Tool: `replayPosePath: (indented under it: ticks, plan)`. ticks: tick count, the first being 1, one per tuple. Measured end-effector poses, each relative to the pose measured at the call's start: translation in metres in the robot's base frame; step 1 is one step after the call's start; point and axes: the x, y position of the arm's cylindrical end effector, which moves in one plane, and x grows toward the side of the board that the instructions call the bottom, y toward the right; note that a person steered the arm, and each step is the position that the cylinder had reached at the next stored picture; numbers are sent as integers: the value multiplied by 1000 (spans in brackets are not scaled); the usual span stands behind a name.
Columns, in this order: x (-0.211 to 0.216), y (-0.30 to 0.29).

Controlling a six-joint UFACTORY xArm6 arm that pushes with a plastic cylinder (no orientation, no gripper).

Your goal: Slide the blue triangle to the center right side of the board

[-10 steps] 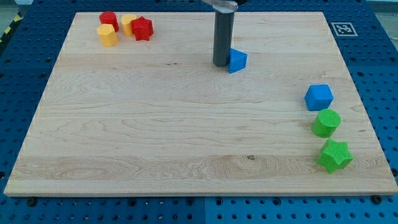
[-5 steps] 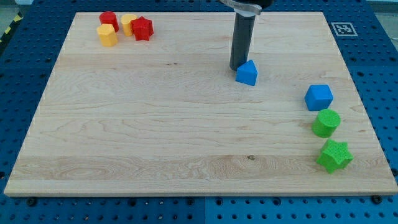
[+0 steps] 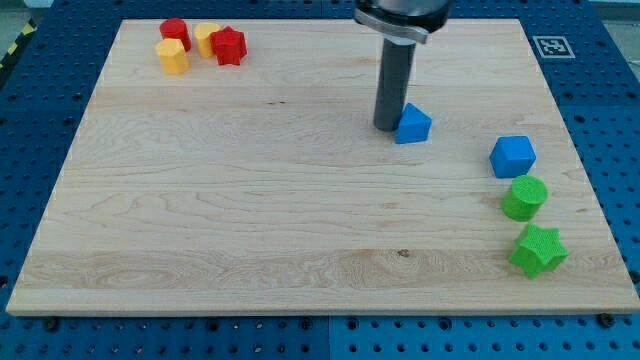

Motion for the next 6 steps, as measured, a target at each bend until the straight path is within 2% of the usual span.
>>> replayPosePath:
  ticks: [1, 3, 6]
  plan:
    - [10, 25]
    - [40, 32]
    - [40, 76]
